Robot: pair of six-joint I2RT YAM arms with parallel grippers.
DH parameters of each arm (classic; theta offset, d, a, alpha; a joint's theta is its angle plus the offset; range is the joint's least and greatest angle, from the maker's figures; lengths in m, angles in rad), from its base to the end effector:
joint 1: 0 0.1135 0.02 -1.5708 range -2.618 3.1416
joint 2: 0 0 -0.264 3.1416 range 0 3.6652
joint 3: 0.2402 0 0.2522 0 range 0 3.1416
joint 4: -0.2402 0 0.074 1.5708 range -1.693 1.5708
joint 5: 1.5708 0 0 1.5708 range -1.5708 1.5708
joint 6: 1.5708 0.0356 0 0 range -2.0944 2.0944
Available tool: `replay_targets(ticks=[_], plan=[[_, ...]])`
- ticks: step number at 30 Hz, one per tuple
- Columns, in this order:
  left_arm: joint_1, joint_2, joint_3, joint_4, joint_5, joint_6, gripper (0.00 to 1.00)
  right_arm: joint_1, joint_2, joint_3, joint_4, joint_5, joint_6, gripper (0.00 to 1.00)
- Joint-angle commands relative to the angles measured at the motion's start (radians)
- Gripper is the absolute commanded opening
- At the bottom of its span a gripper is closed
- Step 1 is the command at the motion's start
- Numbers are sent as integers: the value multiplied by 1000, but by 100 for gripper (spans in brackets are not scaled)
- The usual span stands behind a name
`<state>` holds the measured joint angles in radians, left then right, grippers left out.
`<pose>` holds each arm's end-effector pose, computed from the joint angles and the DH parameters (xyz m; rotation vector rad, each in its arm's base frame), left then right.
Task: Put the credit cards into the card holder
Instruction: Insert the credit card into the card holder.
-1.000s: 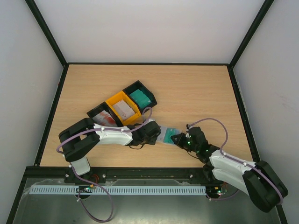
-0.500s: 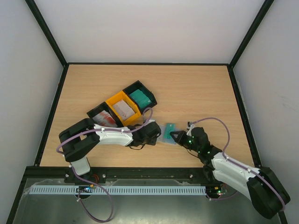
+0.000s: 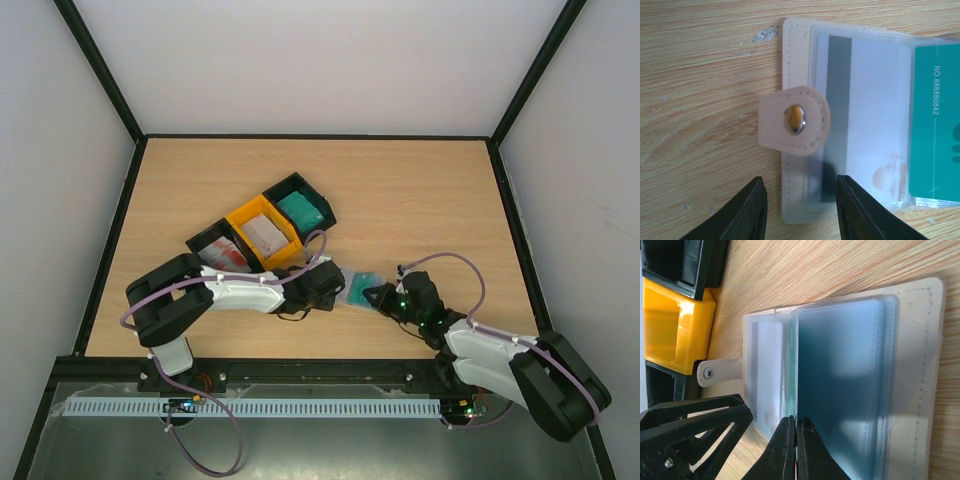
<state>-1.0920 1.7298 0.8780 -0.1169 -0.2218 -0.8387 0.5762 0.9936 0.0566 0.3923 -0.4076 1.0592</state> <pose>0.1589 -0.2892 0.1398 0.2372 2.5687 -0.4948 0.1270 0.0993 0.1176 0.3008 2.3821 1.3173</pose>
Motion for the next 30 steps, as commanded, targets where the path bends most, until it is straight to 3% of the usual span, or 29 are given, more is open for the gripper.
replay_targets(ticks=[1,19,30], plan=[[-5,10,-4,-44,-2,-7,40,-3,63,17,109,-20,12,2],[-5,13,2,-47,-16,-18,40,-3,13,12,117,-19,18,2],[-5,13,-1,-36,-3,-20,42,-1,192,20,256,-41,47,2]])
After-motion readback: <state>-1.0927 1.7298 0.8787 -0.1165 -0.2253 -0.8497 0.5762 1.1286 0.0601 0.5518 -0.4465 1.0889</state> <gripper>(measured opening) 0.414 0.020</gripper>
